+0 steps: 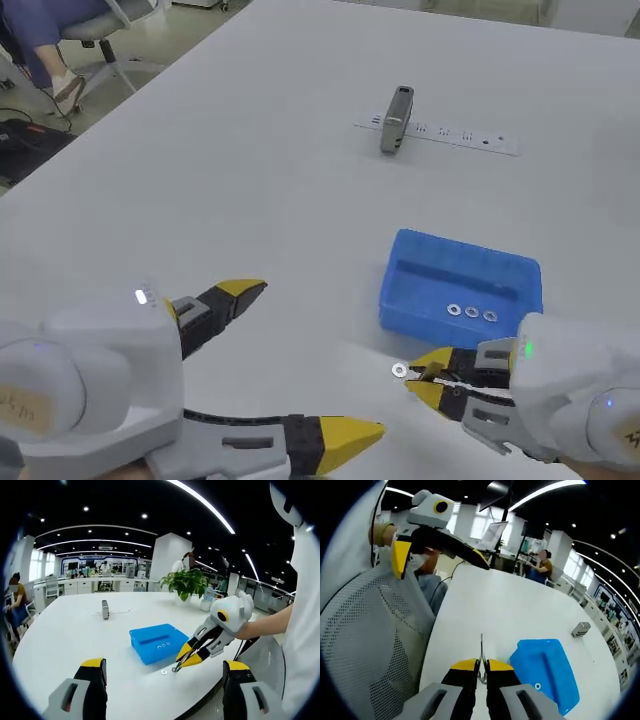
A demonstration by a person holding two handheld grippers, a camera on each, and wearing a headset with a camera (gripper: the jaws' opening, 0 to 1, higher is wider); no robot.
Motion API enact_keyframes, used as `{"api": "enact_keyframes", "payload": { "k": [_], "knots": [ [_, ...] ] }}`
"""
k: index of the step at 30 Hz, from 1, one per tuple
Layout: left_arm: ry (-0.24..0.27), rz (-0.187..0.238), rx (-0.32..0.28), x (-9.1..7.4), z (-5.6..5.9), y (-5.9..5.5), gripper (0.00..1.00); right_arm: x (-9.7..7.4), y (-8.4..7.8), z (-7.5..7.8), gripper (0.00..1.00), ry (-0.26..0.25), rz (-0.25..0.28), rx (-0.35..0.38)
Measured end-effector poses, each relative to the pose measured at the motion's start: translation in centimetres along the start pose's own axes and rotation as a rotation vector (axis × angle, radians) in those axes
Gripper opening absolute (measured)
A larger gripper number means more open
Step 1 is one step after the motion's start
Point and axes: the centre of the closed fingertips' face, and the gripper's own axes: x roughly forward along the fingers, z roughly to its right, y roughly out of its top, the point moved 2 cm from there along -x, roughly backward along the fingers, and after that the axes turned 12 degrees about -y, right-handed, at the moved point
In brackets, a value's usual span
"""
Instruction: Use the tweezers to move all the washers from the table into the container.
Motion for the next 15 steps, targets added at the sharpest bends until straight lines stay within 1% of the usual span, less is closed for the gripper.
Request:
{"api": "enact_keyframes", "payload": {
  "k": [2, 5, 6, 11, 14, 15],
  "knots": [
    [0.003, 0.000, -0.001, 0.0, 0.0, -0.1, 0.99, -0.4, 0.6, 0.5, 0.02, -0.009, 0.018, 0.007],
    [0.002, -0.001, -0.003, 0.0, 0.0, -0.1, 0.99, -0.9, 1.5, 1.8, 0.02, -0.048, 0.038, -0.016],
    [0.002, 0.001, -0.001, 0.0, 0.0, 0.0, 0.99, -1.0, 1.7, 2.0, 0.02, -0.055, 0.041, -0.021],
    [0.000, 0.004, 0.002, 0.2, 0.0, 0.2, 0.98, -1.8, 3.1, 4.5, 0.02, -0.114, 0.070, -0.039],
    [0.000, 0.005, 0.003, 0.2, 0.0, 0.3, 0.97, -1.8, 3.5, 5.9, 0.02, -0.149, 0.080, -0.037],
    [0.001, 0.004, 0.004, 0.1, 0.0, 0.2, 0.98, -1.7, 3.4, 6.2, 0.02, -0.149, 0.078, -0.035]
  ]
}}
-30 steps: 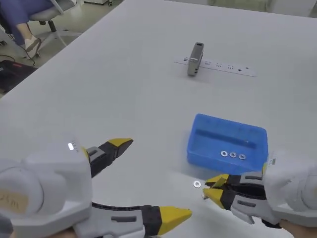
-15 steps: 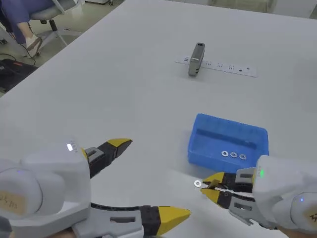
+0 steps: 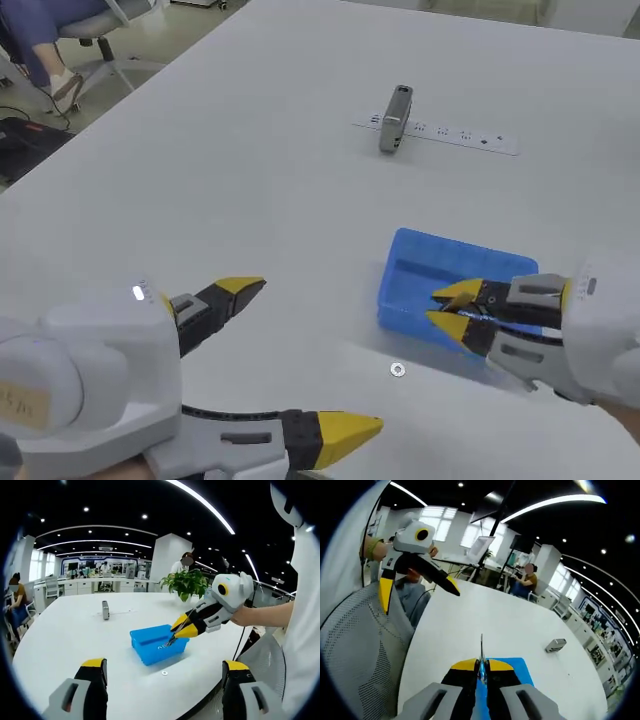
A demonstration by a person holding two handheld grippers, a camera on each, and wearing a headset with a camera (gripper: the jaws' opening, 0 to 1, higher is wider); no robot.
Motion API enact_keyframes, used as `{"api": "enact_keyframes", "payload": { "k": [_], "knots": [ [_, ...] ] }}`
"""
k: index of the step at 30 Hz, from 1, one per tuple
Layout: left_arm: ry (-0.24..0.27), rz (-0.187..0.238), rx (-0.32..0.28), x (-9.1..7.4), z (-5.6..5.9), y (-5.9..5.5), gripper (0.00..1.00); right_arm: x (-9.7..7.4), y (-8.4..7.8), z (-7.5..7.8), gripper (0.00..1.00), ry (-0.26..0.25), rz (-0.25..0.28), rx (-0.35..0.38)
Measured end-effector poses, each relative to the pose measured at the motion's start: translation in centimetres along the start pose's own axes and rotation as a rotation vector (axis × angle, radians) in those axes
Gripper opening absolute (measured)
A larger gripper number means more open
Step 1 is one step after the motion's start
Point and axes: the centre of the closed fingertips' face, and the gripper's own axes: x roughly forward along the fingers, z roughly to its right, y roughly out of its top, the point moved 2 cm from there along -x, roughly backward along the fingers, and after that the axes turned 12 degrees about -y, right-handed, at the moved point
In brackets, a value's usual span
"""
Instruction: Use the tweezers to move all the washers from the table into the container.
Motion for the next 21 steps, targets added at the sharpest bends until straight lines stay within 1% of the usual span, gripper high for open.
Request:
{"api": "enact_keyframes", "payload": {
  "k": [3, 4, 7, 8, 9, 12, 13, 15, 16, 17, 19, 21],
  "knots": [
    [0.001, -0.001, -0.003, -0.1, 0.0, -0.1, 0.98, 0.7, -0.5, 1.0, 0.02, -0.023, -0.024, 0.004],
    [0.001, -0.001, -0.004, -0.1, 0.0, -0.1, 0.98, 1.0, -0.6, 1.4, 0.02, -0.028, -0.027, 0.016],
    [0.005, 0.001, -0.009, -0.2, 0.0, -0.1, 0.98, 2.0, -1.2, 2.2, 0.02, -0.046, -0.039, 0.089],
    [0.006, -0.002, -0.010, -0.2, 0.0, -0.2, 0.98, 2.5, -1.7, 2.5, 0.02, -0.048, -0.058, 0.137],
    [0.008, -0.004, -0.009, -0.3, 0.0, -0.2, 0.98, 2.9, -2.1, 2.8, 0.02, -0.058, -0.063, 0.168],
    [0.010, -0.003, -0.010, -0.4, -0.1, -0.2, 0.98, 4.1, -3.8, 3.6, 0.02, -0.070, -0.119, 0.312],
    [0.013, -0.002, -0.008, -0.5, -0.3, -0.2, 0.98, 4.6, -4.6, 4.1, 0.02, -0.084, -0.143, 0.391],
    [0.017, 0.001, -0.012, -0.6, -0.4, -0.2, 0.98, 5.2, -5.2, 4.7, 0.02, -0.091, -0.147, 0.526],
    [0.017, 0.002, -0.011, -0.7, -0.4, -0.2, 0.98, 5.4, -5.4, 4.8, 0.02, -0.091, -0.150, 0.566],
    [0.019, 0.001, -0.011, -0.7, -0.4, -0.2, 0.98, 5.7, -5.8, 4.8, 0.02, -0.079, -0.169, 0.603],
    [0.018, -0.003, -0.010, -0.7, -0.4, -0.2, 0.98, 5.9, -6.3, 5.0, 0.02, -0.082, -0.184, 0.596],
    [0.019, -0.004, -0.012, -0.7, -0.4, -0.3, 0.98, 6.2, -6.8, 4.7, 0.02, -0.074, -0.214, 0.605]
  ]
}}
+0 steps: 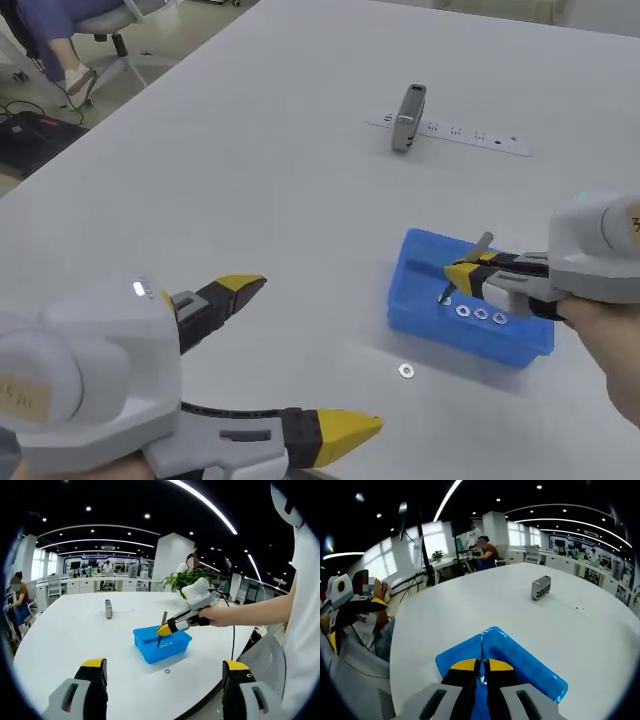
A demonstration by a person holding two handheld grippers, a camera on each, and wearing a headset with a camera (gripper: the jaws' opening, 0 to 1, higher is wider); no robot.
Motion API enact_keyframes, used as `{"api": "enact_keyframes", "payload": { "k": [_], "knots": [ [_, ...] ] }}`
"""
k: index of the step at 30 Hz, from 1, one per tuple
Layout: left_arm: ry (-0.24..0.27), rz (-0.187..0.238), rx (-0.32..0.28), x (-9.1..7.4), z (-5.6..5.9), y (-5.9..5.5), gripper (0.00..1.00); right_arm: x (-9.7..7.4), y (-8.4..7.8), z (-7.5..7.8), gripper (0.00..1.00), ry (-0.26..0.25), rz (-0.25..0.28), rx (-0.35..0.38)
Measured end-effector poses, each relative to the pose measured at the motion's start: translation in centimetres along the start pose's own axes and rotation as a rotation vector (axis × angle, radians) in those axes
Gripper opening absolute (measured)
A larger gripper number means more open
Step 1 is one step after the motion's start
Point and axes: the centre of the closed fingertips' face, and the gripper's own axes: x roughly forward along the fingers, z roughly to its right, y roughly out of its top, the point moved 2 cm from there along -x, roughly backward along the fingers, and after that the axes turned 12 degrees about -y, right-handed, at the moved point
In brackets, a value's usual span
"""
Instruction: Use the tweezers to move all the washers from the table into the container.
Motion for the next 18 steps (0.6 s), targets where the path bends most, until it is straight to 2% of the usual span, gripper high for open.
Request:
{"api": "enact_keyframes", "payload": {
  "k": [6, 10, 14, 18],
  "knots": [
    [-0.004, -0.001, -0.001, 0.1, 0.0, 0.1, 0.98, 0.3, -0.4, -0.5, 0.03, 0.014, -0.010, 0.016],
    [-0.008, -0.004, 0.003, 0.3, 0.0, 0.2, 0.98, 0.0, -0.3, -0.6, 0.03, 0.015, 0.003, 0.024],
    [-0.015, -0.007, 0.004, 0.5, 0.1, 0.3, 0.98, -1.3, 0.8, -0.8, 0.03, 0.011, 0.076, 0.064],
    [-0.031, -0.010, 0.003, 1.1, 0.4, 0.4, 0.98, -3.2, 2.0, -1.1, 0.03, -0.001, 0.134, 0.062]
  ]
}}
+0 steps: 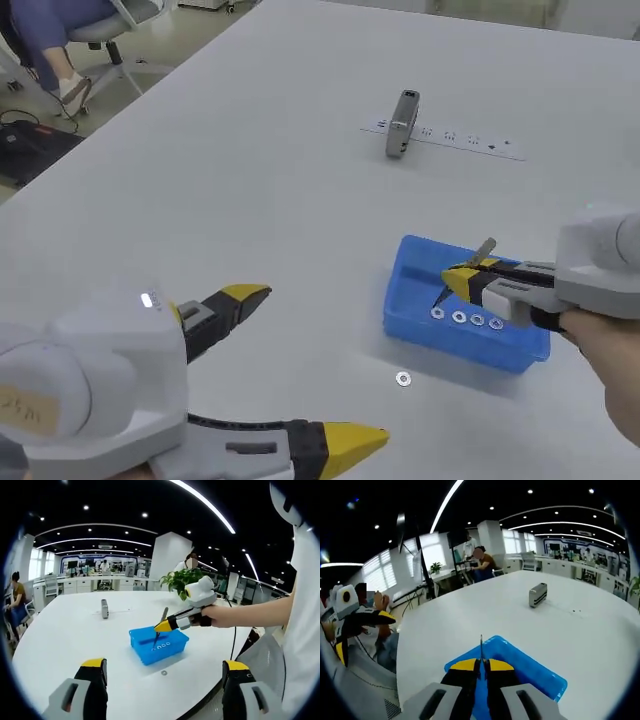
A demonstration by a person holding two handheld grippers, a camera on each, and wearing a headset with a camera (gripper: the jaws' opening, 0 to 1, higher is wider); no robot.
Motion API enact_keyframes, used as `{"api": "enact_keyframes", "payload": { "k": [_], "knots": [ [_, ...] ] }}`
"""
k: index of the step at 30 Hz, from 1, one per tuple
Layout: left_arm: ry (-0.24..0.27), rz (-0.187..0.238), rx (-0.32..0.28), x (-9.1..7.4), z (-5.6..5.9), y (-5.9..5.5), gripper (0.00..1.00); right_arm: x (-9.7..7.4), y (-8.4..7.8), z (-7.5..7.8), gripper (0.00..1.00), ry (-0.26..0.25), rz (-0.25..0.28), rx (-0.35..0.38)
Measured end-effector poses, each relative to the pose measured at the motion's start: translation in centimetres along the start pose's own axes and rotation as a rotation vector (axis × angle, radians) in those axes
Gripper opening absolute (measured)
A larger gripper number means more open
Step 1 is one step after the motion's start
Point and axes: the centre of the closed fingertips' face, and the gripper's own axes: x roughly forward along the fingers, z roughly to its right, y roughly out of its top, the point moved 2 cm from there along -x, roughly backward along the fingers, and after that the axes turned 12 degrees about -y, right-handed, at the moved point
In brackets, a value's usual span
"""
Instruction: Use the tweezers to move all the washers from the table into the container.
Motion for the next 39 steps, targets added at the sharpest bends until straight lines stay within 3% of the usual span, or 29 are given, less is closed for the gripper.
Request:
{"api": "enact_keyframes", "payload": {
  "k": [3, 7, 11, 18, 26, 35, 39],
  "knots": [
    [-0.013, -0.002, 0.003, 0.4, 0.2, 0.2, 0.98, -1.5, 1.5, -0.9, 0.03, 0.028, 0.061, 0.020],
    [-0.023, 0.002, 0.002, 0.7, 0.3, 0.3, 0.97, -2.5, 1.7, -2.5, 0.03, 0.085, 0.065, 0.016],
    [-0.033, 0.000, 0.001, 0.8, 0.5, 0.4, 0.97, -2.6, -0.1, -4.0, 0.03, 0.130, 0.018, -0.006],
    [-0.038, -0.011, -0.005, 0.8, 0.6, 0.2, 0.97, -2.0, -3.0, -5.8, 0.03, 0.195, -0.058, 0.020],
    [-0.029, -0.011, -0.022, 0.6, 0.4, -0.1, 0.97, -0.6, -5.4, -5.8, 0.03, 0.201, -0.124, 0.015],
    [-0.010, -0.002, 0.011, 0.3, -0.3, 0.1, 0.97, 0.0, -5.8, -5.5, 0.03, 0.204, -0.122, -0.001],
    [0.007, 0.021, -0.006, -0.3, -0.5, 0.3, 0.97, 0.1, -6.0, -6.0, 0.03, 0.220, -0.132, -0.056]
  ]
}}
